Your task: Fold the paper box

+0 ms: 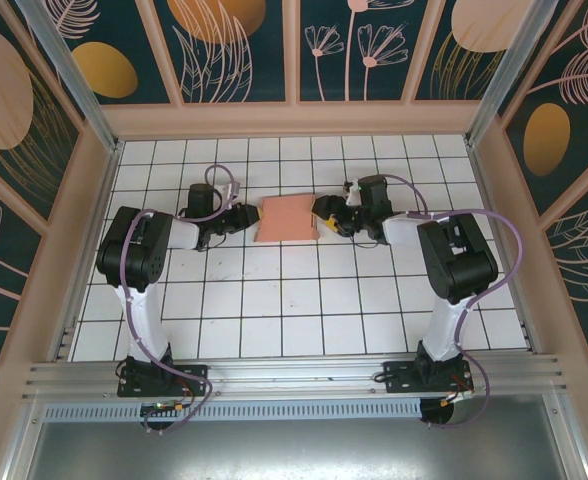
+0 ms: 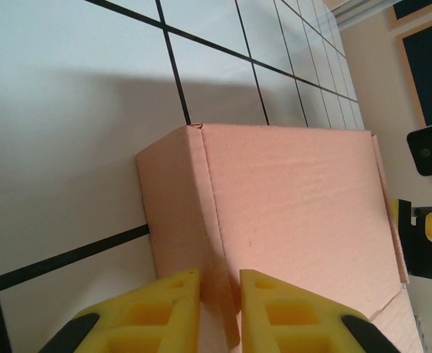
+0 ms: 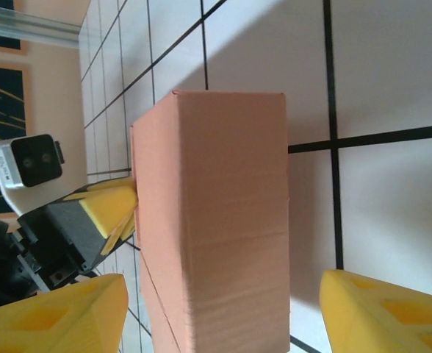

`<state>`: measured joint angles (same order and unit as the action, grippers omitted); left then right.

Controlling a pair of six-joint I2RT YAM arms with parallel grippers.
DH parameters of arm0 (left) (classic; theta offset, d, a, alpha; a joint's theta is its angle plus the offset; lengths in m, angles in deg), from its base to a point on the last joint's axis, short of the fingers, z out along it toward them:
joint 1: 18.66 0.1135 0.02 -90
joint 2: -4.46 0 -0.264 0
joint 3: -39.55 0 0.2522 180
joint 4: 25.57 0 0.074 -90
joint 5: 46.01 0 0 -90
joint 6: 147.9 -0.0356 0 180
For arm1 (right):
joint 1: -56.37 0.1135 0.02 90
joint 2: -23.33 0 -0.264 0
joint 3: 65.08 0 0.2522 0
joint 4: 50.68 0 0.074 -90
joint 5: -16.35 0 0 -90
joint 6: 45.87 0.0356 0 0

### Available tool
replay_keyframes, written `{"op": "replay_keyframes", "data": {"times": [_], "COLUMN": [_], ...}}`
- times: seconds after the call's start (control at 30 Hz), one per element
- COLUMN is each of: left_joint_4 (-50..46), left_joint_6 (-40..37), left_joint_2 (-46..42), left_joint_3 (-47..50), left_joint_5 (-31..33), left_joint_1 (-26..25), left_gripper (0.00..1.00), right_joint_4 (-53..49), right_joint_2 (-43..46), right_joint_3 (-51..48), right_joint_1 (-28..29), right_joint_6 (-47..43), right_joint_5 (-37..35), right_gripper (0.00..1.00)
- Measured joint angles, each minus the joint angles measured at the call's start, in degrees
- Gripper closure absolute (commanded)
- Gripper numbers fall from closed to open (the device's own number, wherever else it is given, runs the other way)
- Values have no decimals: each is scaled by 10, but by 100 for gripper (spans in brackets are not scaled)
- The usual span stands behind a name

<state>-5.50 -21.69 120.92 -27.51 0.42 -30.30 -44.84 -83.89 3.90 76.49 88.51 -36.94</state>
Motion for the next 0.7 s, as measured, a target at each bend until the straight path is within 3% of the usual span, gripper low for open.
{"op": "replay_keyframes", "data": {"times": [0.3, 0.57, 0.7], "left_joint_4": [25, 26, 24], "left_joint_6": [12, 13, 7], "left_joint_2": [7, 9, 9], "left_joint_3": [7, 7, 6], "left_joint_5": [-14, -17, -16], "left_joint_1": [7, 7, 7], "left_gripper": [81, 77, 73], "right_joint_4": [26, 41, 47], "right_joint_2": [-26, -43, -44], "right_joint_3": [0, 6, 7], "right_joint_1": [0, 2, 2], "right_joint_6": [24, 43, 51], "right_joint_5": [35, 62, 67], "right_gripper": [31, 55, 58]}}
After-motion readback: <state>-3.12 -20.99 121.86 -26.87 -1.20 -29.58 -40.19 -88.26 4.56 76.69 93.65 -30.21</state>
